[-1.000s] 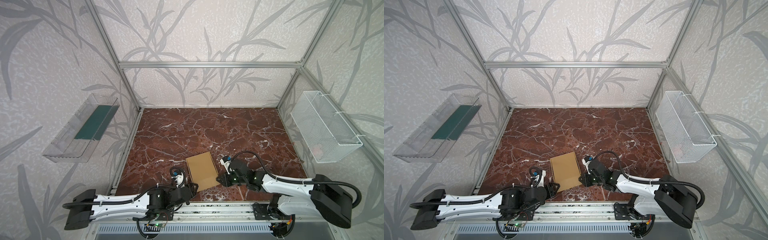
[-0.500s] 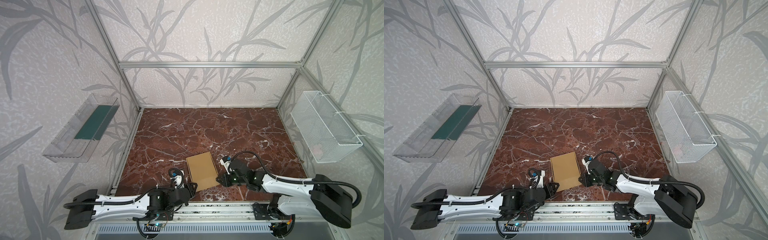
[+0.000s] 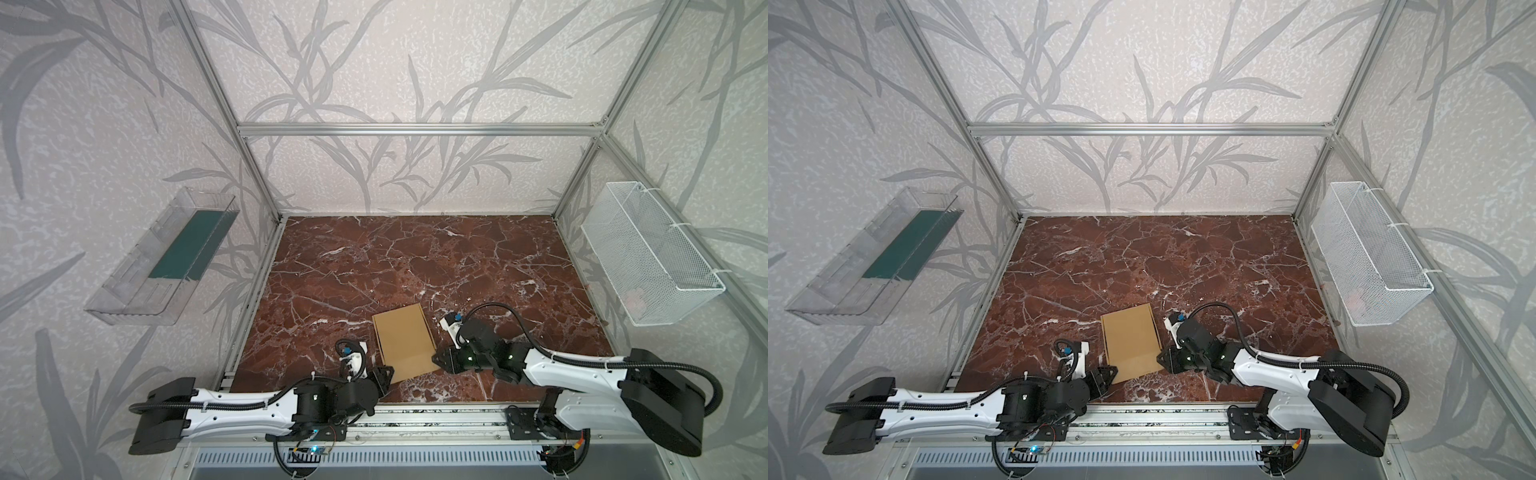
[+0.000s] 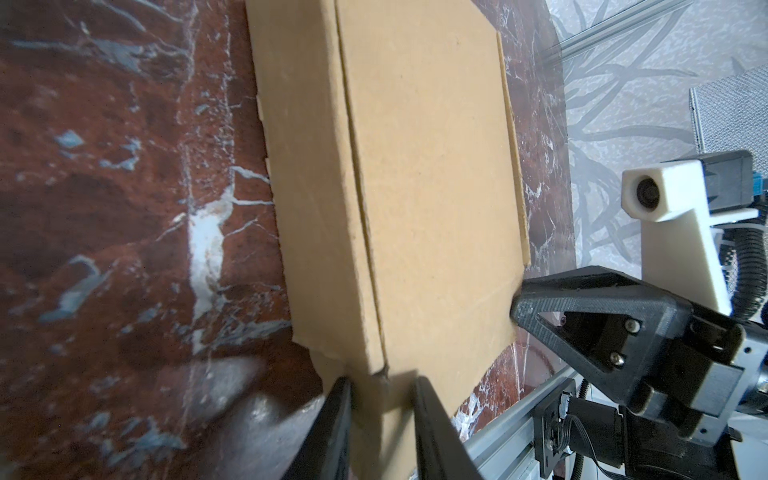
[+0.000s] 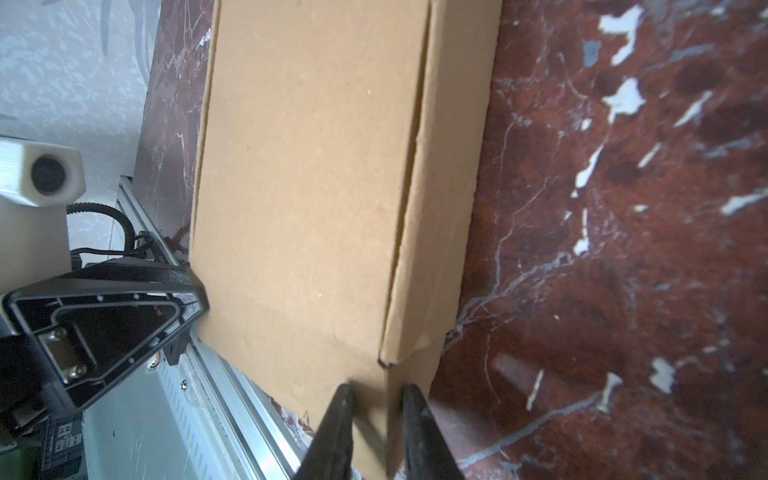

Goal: Fold the paper box

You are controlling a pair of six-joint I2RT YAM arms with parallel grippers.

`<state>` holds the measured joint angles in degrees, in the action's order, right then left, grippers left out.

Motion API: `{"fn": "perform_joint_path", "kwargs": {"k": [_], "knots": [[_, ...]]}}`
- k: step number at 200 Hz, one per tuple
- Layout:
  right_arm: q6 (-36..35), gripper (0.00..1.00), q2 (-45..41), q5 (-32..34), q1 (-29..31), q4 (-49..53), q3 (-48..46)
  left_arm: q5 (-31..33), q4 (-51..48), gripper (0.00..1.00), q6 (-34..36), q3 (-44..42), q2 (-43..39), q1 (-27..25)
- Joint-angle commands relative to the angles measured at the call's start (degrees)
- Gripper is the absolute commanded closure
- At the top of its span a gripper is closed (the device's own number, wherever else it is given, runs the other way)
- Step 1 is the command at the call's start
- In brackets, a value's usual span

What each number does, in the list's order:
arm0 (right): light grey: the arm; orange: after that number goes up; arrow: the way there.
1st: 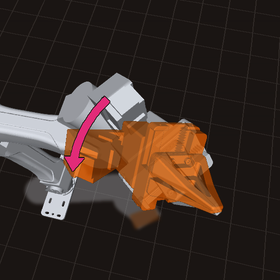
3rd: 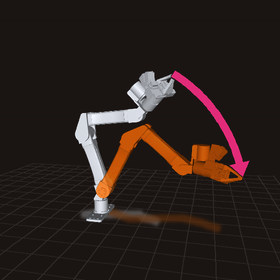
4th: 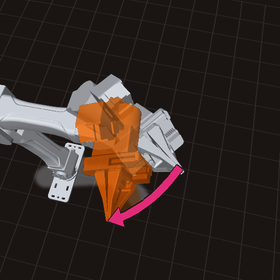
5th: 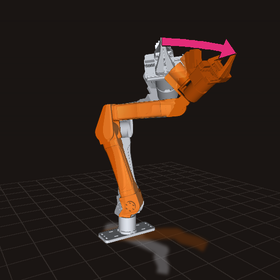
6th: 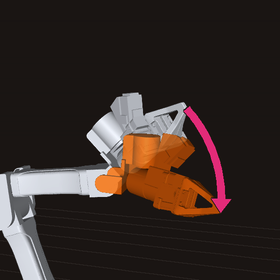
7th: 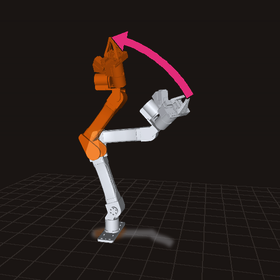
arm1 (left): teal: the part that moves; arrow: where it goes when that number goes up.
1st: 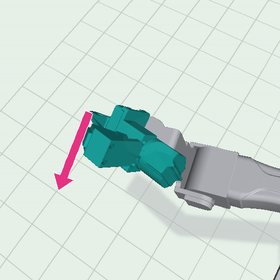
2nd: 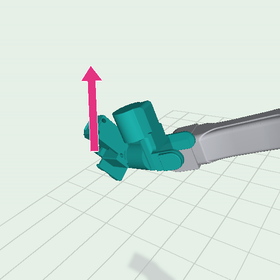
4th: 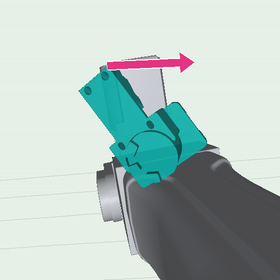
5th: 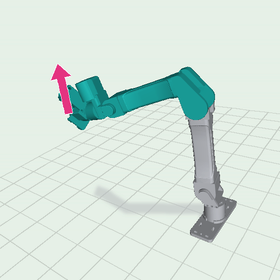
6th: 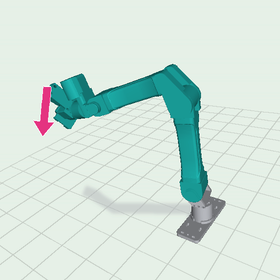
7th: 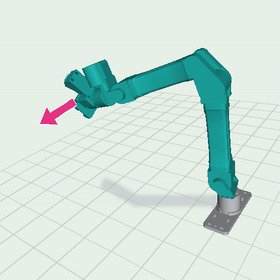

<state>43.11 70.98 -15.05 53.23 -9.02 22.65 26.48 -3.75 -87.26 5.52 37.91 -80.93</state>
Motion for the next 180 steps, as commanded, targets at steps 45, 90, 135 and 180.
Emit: {"fn": "perform_joint_path", "kwargs": {"k": [45,90,135,180], "knots": [[0.3,0.78,1.6,0.1,0.0,-2.3,-1.0,3.4,-2.2,0.73,-0.9,-2.5,-3.4,-0.7],[0.2,0.79,1.8,0.8,0.0,-2.5,-1.2,4.4,-2.8,0.75,-0.5,-3.6,-5.4,-1.3],[0.1,0.79,3.2,0.9,0.0,-3.6,-1.3,5.0,-3.0,0.76,0.5,-4.6,-7.6,-2.0],[0.4,0.79,3.9,0.7,0.0,-4.3,-1.2,5.2,-5.7,0.75,1.1,-5.2,-10.5,-2.8]]}}
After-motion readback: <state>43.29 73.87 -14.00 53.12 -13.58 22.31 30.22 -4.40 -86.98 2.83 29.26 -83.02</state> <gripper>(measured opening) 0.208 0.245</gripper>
